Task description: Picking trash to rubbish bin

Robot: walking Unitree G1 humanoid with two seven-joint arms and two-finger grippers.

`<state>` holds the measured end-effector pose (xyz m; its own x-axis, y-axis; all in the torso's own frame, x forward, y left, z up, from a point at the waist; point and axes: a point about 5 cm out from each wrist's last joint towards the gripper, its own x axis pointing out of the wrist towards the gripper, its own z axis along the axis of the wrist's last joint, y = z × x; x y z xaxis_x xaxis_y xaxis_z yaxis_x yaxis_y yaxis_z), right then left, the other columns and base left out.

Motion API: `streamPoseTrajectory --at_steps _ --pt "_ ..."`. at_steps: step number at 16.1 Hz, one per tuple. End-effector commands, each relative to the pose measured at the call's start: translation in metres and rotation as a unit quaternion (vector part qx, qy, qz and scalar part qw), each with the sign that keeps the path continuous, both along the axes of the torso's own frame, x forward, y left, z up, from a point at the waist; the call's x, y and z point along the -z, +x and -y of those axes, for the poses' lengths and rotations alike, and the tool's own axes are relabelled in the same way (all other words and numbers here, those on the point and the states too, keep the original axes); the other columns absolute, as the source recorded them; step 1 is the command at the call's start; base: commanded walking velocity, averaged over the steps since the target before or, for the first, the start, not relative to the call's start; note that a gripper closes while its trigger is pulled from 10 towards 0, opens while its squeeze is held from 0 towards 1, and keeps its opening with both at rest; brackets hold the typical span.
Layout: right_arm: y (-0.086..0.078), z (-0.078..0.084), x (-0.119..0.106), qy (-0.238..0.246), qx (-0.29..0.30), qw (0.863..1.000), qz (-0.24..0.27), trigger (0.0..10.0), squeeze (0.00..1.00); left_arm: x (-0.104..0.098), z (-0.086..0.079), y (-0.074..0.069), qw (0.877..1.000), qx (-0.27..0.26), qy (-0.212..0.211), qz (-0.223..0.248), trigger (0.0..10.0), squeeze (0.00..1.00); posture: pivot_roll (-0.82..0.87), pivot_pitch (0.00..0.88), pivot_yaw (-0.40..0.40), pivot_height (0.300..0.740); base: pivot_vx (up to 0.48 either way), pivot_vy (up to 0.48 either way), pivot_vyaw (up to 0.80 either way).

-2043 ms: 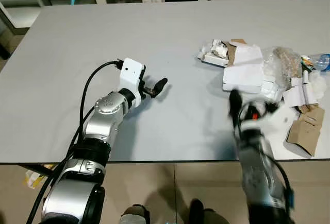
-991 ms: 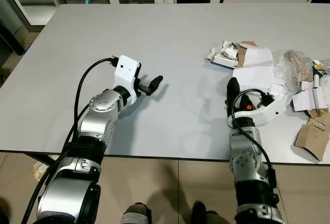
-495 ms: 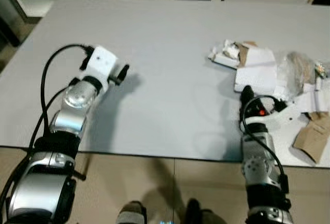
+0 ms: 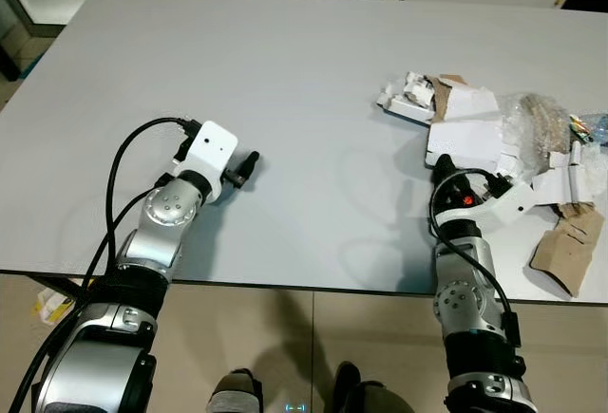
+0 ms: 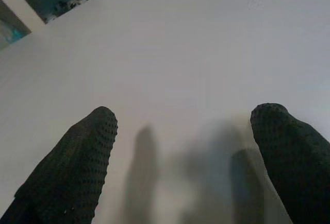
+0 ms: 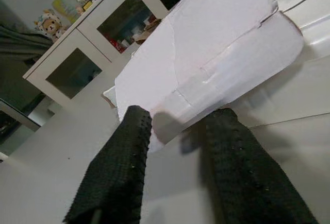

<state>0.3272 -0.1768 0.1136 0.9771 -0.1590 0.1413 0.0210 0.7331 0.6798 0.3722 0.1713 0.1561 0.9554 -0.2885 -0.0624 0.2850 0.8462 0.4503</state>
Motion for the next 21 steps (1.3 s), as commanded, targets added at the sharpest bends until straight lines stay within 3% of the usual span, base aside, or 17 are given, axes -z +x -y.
streamPoseTrajectory --at_steps 1,3,4,5,11,16,21 --pt "-0.006 -0.002 0.018 0.008 -0.002 0.999 -0.035 0.0 0.0 -0.005 0.001 0.003 1.0 0.004 0.005 0.005 10.0 0.0 0.38 0.229 -0.018 0.74 0.0 0.0 0.0" --pt "-0.01 -0.003 0.022 0.008 -0.001 0.999 -0.04 0.0 0.0 -0.005 0.0 0.002 1.0 0.005 0.008 0.004 10.0 0.0 0.38 0.229 -0.01 0.74 0.0 0.0 0.0" --pt "-0.011 -0.003 0.024 0.006 -0.001 0.999 -0.043 1.6 0.0 -0.005 -0.001 0.002 1.0 0.002 0.005 0.005 10.0 0.0 0.38 0.226 -0.011 0.74 0.0 0.0 0.0" --pt "-0.012 -0.003 0.026 0.004 -0.002 0.999 -0.049 10.0 0.0 -0.004 -0.001 0.001 1.0 0.002 0.006 0.004 10.0 0.0 0.38 0.224 -0.01 0.74 0.0 0.0 0.0" --pt "-0.009 -0.005 0.028 -0.008 -0.003 0.998 -0.057 10.0 0.0 -0.009 -0.007 0.004 1.0 -0.007 0.016 0.008 10.0 0.0 0.39 0.216 -0.004 0.74 0.0 0.0 0.0" --pt "-0.006 -0.01 0.032 -0.051 -0.003 0.996 -0.079 10.0 0.0 -0.014 -0.005 0.007 1.0 -0.005 0.014 0.015 10.0 0.0 0.4 0.201 -0.003 0.74 0.0 0.0 0.0" --pt "-0.005 -0.009 0.036 -0.035 0.001 0.995 -0.089 10.0 0.0 -0.015 -0.003 0.007 1.0 0.001 0.01 0.016 10.0 0.0 0.4 0.199 0.003 0.74 0.0 0.0 0.0"
